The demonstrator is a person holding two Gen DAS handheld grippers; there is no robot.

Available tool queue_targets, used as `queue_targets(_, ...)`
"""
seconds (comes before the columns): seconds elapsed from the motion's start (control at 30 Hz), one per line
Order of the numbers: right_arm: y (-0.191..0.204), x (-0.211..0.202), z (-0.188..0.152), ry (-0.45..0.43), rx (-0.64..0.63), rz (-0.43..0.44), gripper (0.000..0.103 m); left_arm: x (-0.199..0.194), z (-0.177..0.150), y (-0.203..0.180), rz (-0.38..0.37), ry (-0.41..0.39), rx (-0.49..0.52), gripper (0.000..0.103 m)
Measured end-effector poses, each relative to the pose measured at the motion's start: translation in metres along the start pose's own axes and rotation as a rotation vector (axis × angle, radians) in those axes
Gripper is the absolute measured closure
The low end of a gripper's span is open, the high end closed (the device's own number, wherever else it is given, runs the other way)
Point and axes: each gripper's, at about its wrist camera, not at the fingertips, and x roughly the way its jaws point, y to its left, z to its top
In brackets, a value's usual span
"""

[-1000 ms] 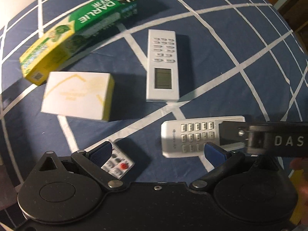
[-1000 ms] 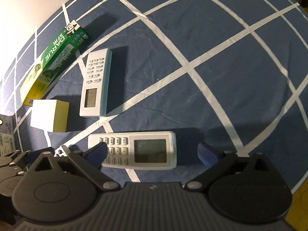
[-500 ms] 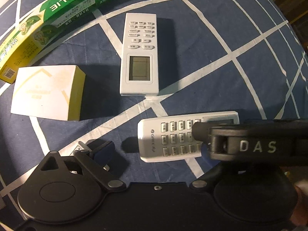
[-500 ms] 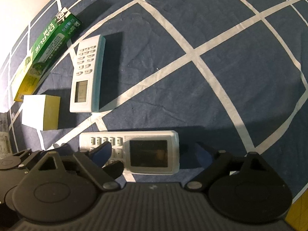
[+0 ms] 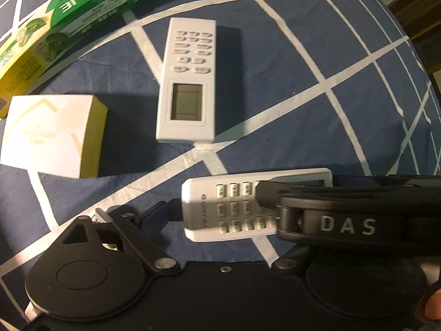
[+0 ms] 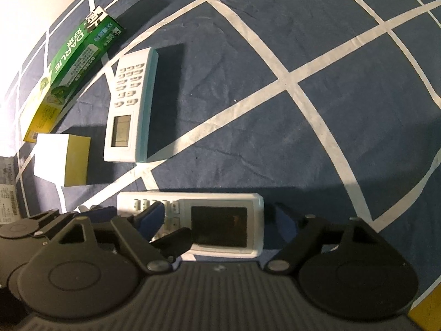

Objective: Organize objects
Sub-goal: 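Close the left gripper on the white air-conditioner remote, then lift the remote with the left gripper and carry it over the box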

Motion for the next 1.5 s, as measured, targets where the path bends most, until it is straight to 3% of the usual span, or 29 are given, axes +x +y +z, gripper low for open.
queue_targets(0.07,0.001,0.0,0.0,0.0,-0.008,0.008,0.025,-0.001,0.0,-0.002,-0.016,0.0,0.005,0.024)
queue_targets(0.37,0.01,-0.004,-0.002,-0.009,-0.033,0.007,0.025,-0.007,-0.003,0.0,0.002,-0.004,-0.019,0.027)
queue_targets(0.73,0.041,-0.036,-0.017,-0.067,-0.086,0.037,0.025,-0.056,-0.022,0.014,0.035,-0.079,-0.044,0.027)
queue_targets(1.17,0.112,-0.068,-0.051,-0.122,-0.164,0.086,0.025,-0.119,-0.061,0.056,0.087,-0.163,-0.089,0.027)
queue_targets(1.5,0.187,-0.077,-0.091,-0.15,-0.225,0.109,0.025,-0.164,-0.106,0.117,0.109,-0.209,-0.135,0.027)
